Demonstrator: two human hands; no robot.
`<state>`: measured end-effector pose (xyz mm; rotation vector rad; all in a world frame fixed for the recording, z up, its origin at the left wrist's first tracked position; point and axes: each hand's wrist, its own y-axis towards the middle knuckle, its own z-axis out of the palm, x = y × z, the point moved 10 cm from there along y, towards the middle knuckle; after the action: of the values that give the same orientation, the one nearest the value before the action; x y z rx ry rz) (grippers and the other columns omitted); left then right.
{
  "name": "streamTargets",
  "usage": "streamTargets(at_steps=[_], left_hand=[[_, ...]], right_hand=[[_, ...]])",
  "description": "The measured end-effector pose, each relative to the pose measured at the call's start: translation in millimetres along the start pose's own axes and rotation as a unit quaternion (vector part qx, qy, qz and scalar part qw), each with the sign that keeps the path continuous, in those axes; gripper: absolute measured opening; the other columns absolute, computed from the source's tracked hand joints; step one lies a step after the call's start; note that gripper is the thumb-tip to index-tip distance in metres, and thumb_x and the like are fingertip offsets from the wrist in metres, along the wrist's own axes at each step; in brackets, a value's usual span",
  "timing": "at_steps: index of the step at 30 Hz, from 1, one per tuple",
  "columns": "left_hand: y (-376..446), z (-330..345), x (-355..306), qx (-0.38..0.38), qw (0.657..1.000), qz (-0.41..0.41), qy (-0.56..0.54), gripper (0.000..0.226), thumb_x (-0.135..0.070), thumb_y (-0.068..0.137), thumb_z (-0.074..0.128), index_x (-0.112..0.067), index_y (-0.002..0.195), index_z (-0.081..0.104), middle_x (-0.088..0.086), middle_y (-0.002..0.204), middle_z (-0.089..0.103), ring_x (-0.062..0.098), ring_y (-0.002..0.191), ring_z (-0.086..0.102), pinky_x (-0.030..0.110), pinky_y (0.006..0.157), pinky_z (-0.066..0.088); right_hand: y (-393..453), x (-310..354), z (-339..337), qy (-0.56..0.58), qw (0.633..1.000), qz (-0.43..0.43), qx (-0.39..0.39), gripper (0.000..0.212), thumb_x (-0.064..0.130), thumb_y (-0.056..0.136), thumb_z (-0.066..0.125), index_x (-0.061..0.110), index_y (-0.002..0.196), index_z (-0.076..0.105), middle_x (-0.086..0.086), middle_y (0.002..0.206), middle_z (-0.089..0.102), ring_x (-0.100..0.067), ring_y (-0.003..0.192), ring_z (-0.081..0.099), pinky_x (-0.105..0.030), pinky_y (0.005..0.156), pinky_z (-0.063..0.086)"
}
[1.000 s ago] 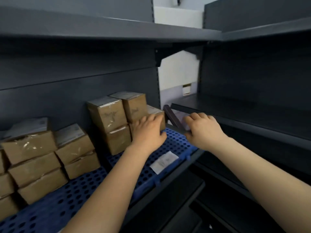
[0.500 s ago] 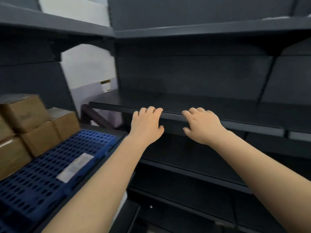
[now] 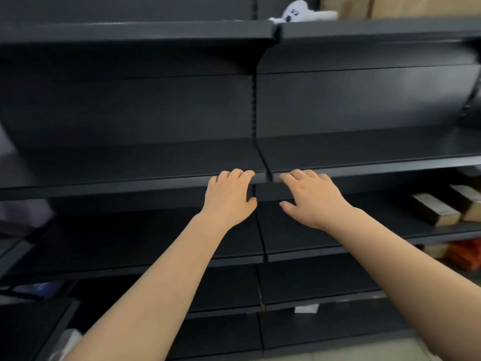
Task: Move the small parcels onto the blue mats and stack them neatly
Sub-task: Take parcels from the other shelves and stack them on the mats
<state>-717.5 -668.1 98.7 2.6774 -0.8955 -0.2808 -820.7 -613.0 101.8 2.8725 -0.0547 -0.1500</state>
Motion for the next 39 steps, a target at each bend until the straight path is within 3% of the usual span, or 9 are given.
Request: streamTargets(at_steps=[10,21,29,39], left_hand=[[52.5,87.5,-186.0,0.063,0.989,0.126,-0.045,0.058,-0.036,0.091,0.051,-0.024,0.144,0.029,-0.001,0.144,0.040,0.024,0.131,0.036,0.040,0.106,0.029],[119.2,181.4,-348.2,0.127,0.953,0.250,-0.119,0.059,-0.034,0.090,0.054,-0.023,0.143,0.029,0.000,0.142,0.041,0.023,0.127,0.041,0.039,0.101,0.035],[175.7,256.2,-423.5,0.184,0.931,0.280,-0.148,0.061,-0.034,0.090,0.054,-0.024,0.144,0.028,0.001,0.144,0.039,0.022,0.130,0.038,0.038,0.099,0.037],[224.5,323.7,-494.7,0.222,0.932,0.253,-0.136,0.061,-0.032,0.090,0.056,-0.022,0.143,0.029,0.002,0.144,0.039,0.022,0.130,0.038,0.037,0.099,0.038]], right_hand=[[-83.8,-193.4,46.2,-0.009,0.983,0.172,0.065,0.060,0.043,0.091,0.048,0.020,0.143,0.030,-0.004,0.144,0.038,-0.026,0.130,0.039,-0.040,0.101,0.037],[-151.9,-364.4,99.1,0.053,0.924,0.360,0.116,0.060,0.040,0.089,0.052,0.021,0.143,0.032,-0.006,0.138,0.042,-0.030,0.127,0.042,-0.043,0.099,0.040],[-168.6,-458.8,142.4,0.082,0.883,0.444,0.129,0.062,0.038,0.089,0.053,0.023,0.144,0.029,-0.005,0.138,0.043,-0.028,0.127,0.041,-0.043,0.100,0.041],[-168.3,-566.2,196.2,0.138,0.871,0.451,0.140,0.062,0.038,0.088,0.054,0.019,0.143,0.032,-0.008,0.137,0.043,-0.030,0.125,0.043,-0.045,0.097,0.044]])
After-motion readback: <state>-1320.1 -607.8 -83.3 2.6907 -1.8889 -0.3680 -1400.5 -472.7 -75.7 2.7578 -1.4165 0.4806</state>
